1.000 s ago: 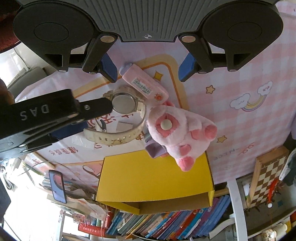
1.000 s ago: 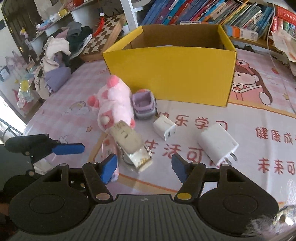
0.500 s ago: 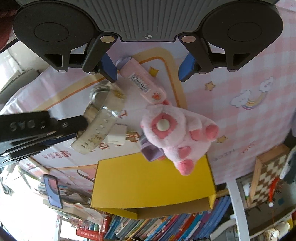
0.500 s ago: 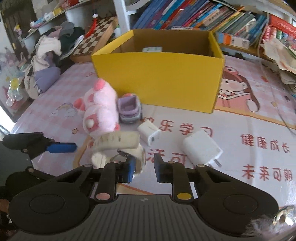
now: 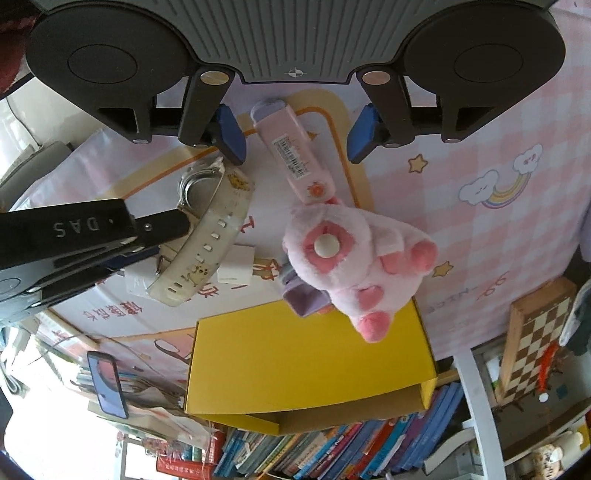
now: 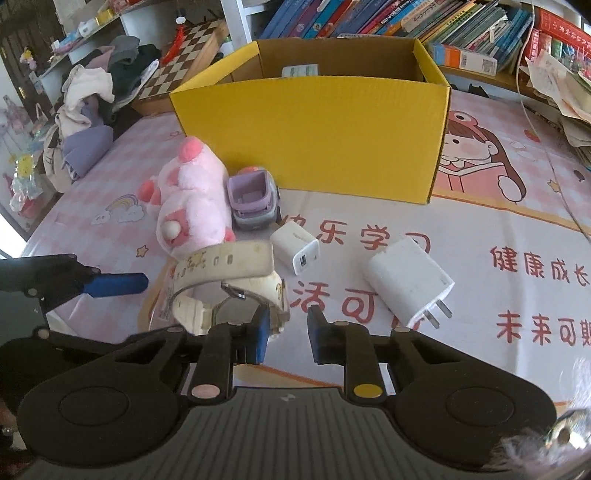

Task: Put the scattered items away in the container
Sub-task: 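Grasp the white wristwatch with the right tool while the left tool grasps the pink USB stick, then carry the watch with the right tool while the left tool carries the pink stick to the box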

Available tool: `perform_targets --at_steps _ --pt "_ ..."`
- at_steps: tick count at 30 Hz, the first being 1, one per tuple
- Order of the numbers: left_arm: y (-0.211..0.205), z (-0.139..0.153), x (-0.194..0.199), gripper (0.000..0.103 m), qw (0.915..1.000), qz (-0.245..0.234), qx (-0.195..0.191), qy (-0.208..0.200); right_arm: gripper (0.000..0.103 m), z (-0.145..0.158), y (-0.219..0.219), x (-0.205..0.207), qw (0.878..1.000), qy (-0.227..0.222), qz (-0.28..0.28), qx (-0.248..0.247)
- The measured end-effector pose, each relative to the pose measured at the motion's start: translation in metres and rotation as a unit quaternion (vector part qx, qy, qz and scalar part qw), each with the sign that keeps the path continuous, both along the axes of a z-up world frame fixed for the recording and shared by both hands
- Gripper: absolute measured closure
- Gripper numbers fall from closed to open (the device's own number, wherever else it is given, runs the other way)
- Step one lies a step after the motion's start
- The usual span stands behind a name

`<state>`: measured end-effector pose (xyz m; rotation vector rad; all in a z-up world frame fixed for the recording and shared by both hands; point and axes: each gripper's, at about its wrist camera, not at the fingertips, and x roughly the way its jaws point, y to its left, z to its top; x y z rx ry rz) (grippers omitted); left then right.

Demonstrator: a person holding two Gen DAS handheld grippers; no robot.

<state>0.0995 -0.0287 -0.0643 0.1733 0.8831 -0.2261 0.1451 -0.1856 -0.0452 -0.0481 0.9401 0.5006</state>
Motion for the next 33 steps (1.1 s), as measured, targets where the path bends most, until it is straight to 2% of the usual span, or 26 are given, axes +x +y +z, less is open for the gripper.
perform_targets --at_steps 8,10,13,18,26,33 --pt "0.001 -0.004 0.004 0.058 0.9999 0.012 0.002 0.007 0.083 -0.005 0.005 0.008 1.0 0.005 0.003 0.001" --pt "0.0 -0.004 0.003 0.065 0.9999 0.008 0.002 0.007 0.09 -0.005 0.005 0.008 1.0 0.005 0.003 0.002" --pt "-0.001 -0.004 0.002 0.07 1.0 0.0 0.0 0.009 0.096 -0.004 0.004 0.007 1.0 0.005 0.002 0.005" --pt "0.004 -0.003 0.0 0.08 0.9997 -0.007 -0.013 0.019 0.096 0.001 0.004 0.003 1.0 -0.001 0.005 0.007" --pt "0.01 0.001 -0.009 0.08 0.9994 -0.011 -0.024 0.021 0.096 0.005 -0.001 -0.004 1.0 0.002 -0.003 0.017" --pt "0.009 0.014 -0.016 0.08 0.9991 -0.025 -0.033 -0.001 0.096 0.011 -0.005 -0.01 1.0 0.002 -0.013 0.022"
